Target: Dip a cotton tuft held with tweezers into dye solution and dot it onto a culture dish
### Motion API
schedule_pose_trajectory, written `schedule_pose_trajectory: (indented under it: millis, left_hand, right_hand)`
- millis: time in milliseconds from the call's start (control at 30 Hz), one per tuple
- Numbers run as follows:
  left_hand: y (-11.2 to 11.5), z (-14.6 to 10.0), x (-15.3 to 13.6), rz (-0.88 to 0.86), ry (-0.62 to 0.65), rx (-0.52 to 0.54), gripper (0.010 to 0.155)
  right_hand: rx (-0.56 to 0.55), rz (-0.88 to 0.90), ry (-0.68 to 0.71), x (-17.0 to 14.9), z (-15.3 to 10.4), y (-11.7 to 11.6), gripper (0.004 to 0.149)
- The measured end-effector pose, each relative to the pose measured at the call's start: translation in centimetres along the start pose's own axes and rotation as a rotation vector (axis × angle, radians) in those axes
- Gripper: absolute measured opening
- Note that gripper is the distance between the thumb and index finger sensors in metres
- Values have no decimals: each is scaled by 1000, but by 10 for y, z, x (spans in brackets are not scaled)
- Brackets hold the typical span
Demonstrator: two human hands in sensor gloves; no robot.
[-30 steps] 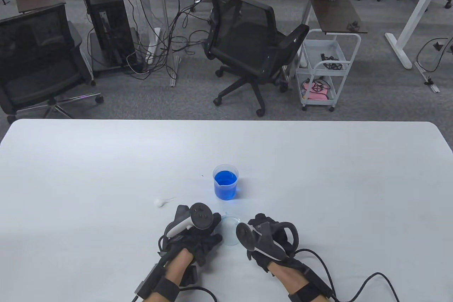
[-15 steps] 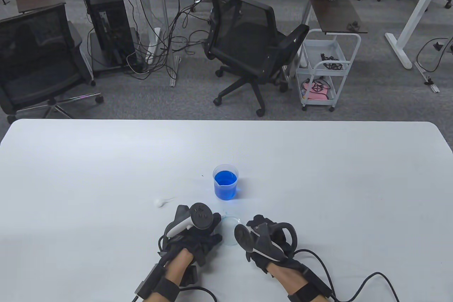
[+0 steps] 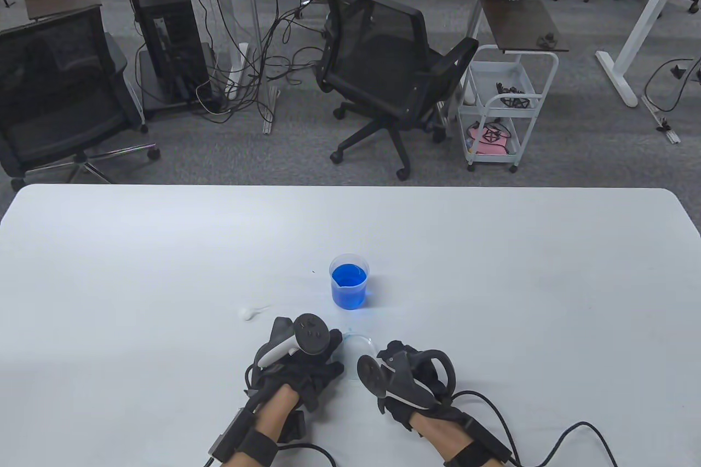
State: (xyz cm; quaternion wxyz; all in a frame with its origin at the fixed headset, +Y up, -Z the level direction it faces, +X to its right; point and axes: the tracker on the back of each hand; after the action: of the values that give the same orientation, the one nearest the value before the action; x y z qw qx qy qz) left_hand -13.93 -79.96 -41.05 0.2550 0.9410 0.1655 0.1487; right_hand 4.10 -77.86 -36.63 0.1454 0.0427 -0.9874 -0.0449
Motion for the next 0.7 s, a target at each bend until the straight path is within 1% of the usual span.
schedule_pose_trajectory:
  millis: [67,267,333,600,700]
  left_hand:
    - [0,0,0,0,0,1,70]
    - [0,0,0,-1,2,0,70]
    - [0,0,0,-2,2,0,70]
    - [1,0,1,-2,4,1,70]
    - [2,0,1,-2,4,1,70]
  right_hand:
    - [-7,7,-2,0,1,2,41]
    - [-99,70,-19,-4,1,24,41]
    - [-105,78,-20,-4,1,26,41]
    - [-27,13,7,8,7,4,41]
    - [-16,4,12,10,9,0,41]
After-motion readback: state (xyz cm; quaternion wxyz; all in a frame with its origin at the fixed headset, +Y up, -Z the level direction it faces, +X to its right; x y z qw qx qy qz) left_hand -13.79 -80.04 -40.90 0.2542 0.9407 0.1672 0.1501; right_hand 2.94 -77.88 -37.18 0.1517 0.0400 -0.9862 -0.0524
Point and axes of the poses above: the tracker on the back of each hand, its own x axis roughly to the thumb side, its own z axis roughly from the wrist to the fingertips, y = z × x, and after that the axes turned 5 degrees about x, right-handed
